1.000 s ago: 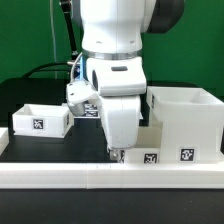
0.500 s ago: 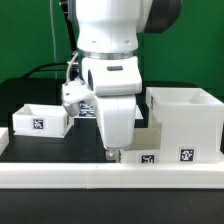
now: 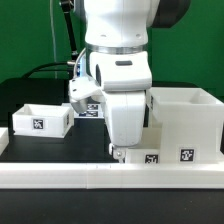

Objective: Assemble drawer

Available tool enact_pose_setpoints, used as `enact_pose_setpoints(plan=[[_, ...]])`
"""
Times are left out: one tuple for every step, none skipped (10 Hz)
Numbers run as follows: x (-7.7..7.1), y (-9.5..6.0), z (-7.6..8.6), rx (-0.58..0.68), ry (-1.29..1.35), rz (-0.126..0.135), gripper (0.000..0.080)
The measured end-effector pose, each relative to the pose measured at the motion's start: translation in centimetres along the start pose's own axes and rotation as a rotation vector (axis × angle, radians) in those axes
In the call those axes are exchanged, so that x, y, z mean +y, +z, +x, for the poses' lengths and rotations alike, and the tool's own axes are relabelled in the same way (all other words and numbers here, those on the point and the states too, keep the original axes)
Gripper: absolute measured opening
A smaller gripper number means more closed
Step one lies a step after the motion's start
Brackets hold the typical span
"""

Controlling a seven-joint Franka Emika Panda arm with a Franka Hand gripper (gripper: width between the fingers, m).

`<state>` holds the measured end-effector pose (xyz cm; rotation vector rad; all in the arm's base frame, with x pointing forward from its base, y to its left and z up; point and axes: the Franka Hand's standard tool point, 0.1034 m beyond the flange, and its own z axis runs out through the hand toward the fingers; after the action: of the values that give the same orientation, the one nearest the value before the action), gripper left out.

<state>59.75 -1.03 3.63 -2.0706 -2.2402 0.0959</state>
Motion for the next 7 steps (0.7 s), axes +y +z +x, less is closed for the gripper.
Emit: enact_pose_setpoints(plan=[[0.0, 0.0, -0.1, 0.0, 0.001, 0.001, 0.0649], [-0.1, 0.1, -0.1, 0.0, 0.001, 0.001, 0.0649], [-0.1, 0.1, -0.1, 0.0, 0.002, 0.002, 0.0649], [-0.1, 0.2, 0.0, 0.002, -0.012, 0.004, 0.0649], [-0.1, 0.8, -0.1, 0.005, -0.021, 0.009, 0.0649], [-0.4, 1.7, -0.1, 0.009, -0.018, 0.02, 0.0649], [-0.4, 2.1, 0.0, 0.009, 0.009, 0.029, 0.0649]])
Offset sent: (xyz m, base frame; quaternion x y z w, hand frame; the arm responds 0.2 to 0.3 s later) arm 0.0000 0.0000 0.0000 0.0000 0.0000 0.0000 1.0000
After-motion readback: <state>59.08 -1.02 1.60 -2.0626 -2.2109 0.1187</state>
